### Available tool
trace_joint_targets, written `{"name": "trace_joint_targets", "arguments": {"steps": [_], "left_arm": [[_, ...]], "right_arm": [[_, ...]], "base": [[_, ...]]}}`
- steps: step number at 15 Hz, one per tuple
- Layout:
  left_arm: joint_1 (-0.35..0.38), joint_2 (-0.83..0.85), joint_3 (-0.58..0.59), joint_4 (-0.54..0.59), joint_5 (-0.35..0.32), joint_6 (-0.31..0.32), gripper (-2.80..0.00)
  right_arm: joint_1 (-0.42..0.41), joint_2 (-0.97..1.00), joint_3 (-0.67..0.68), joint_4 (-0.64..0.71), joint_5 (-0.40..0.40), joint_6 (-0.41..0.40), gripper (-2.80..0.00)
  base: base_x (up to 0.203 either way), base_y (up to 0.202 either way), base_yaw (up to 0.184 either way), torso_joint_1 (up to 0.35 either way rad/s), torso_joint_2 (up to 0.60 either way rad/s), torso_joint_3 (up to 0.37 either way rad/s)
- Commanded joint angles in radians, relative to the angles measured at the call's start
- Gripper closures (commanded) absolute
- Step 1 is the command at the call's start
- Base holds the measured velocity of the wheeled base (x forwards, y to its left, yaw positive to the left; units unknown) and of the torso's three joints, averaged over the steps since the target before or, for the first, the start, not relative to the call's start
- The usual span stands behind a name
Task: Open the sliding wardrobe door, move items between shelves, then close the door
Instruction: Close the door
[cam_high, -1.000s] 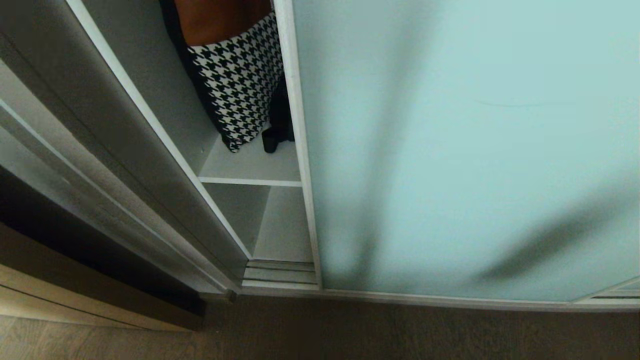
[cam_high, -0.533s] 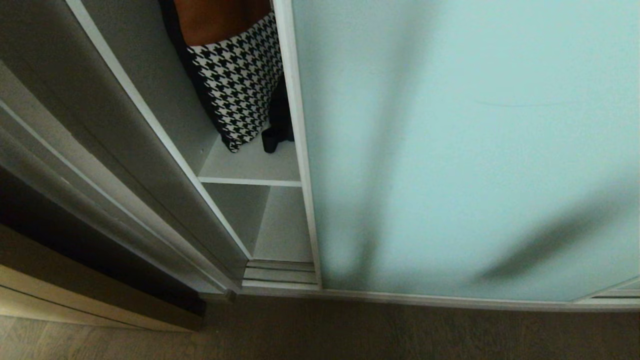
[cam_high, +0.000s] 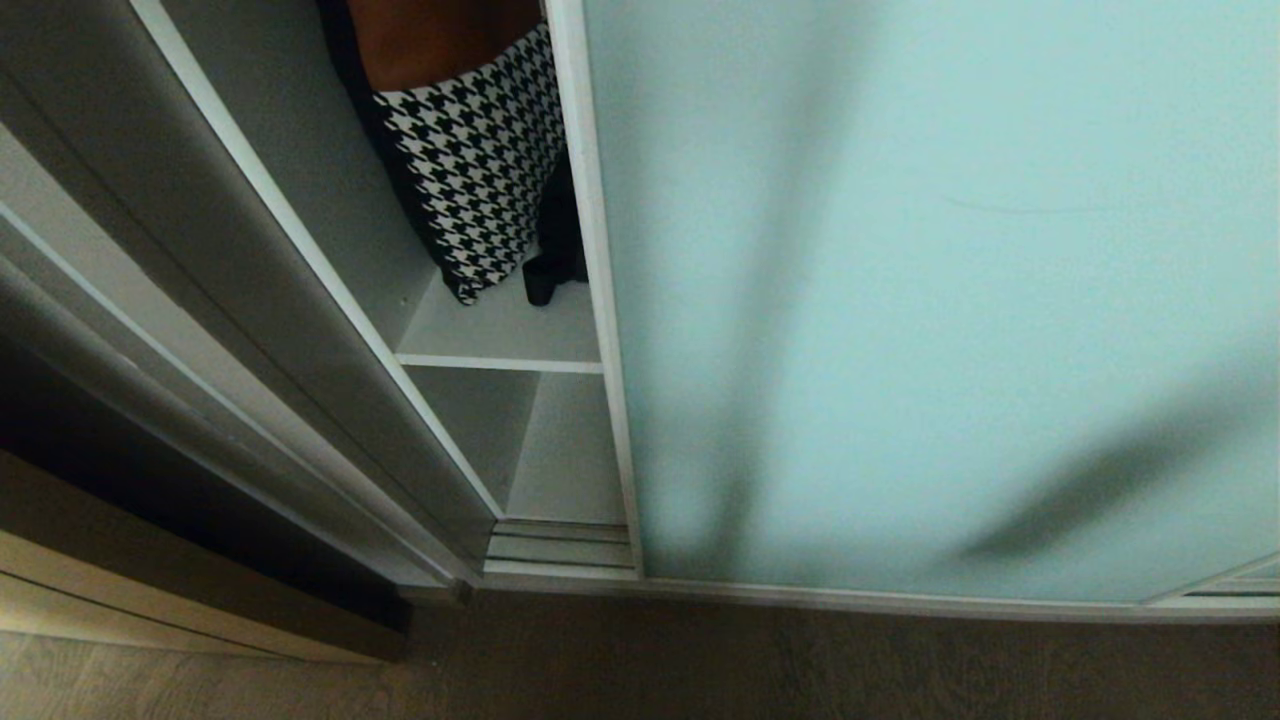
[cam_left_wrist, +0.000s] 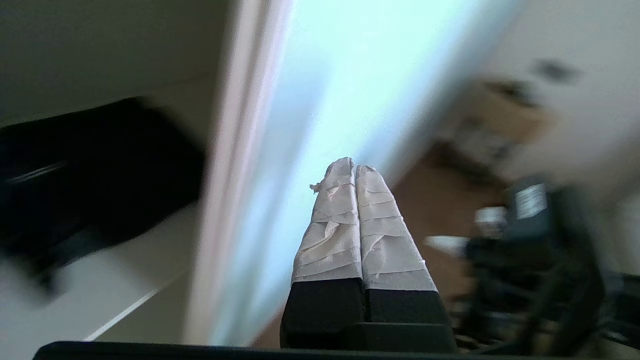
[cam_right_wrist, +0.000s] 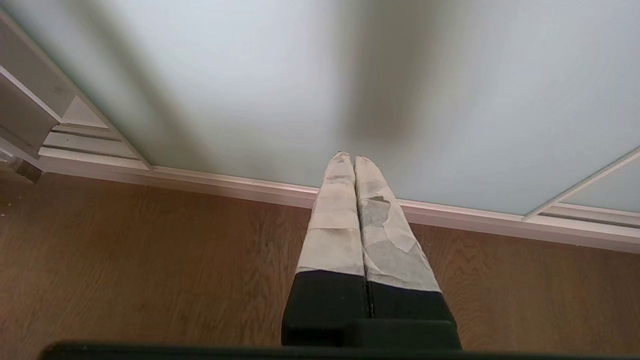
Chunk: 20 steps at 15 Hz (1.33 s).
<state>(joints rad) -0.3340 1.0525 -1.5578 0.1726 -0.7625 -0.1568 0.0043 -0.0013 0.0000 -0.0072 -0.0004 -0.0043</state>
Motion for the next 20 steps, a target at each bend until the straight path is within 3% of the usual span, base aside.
{"name": "trace_joint_targets", "arguments": {"steps": [1, 6, 8, 11, 17, 20], "left_arm": [[-0.138, 0.147, -0.127, 0.034, -0.003, -0.004, 0.00], [-0.230, 0.288, -0.303, 0.120, 0.020, -0.006, 0.00], [-0.272, 0.340, -0.367, 0.170, 0.115, -0.004, 0.00], [-0.352, 0.380, -0.384, 0.155, 0.238, 0.006, 0.00], [-0.405, 0.436, -0.383, 0.130, 0.488, 0.000, 0.00], [-0.421, 0.444, -0.381, 0.114, 0.540, -0.022, 0.00]], "right_arm": [[0.000, -0.002, 0.001, 0.000, 0.000, 0.000, 0.00], [0.000, -0.002, 0.000, 0.000, 0.000, 0.000, 0.00], [0.000, -0.002, 0.001, 0.000, 0.000, 0.000, 0.00], [0.000, -0.002, 0.001, 0.000, 0.000, 0.000, 0.00], [0.000, -0.002, 0.000, 0.000, 0.000, 0.000, 0.00], [0.000, -0.002, 0.001, 0.000, 0.000, 0.000, 0.00]], "base": [[0.000, 0.000, 0.000, 0.000, 0.00, 0.000], [0.000, 0.000, 0.000, 0.000, 0.00, 0.000], [0.000, 0.000, 0.000, 0.000, 0.00, 0.000], [0.000, 0.000, 0.000, 0.000, 0.00, 0.000], [0.000, 0.000, 0.000, 0.000, 0.00, 0.000], [0.000, 0.000, 0.000, 0.000, 0.00, 0.000]]}}
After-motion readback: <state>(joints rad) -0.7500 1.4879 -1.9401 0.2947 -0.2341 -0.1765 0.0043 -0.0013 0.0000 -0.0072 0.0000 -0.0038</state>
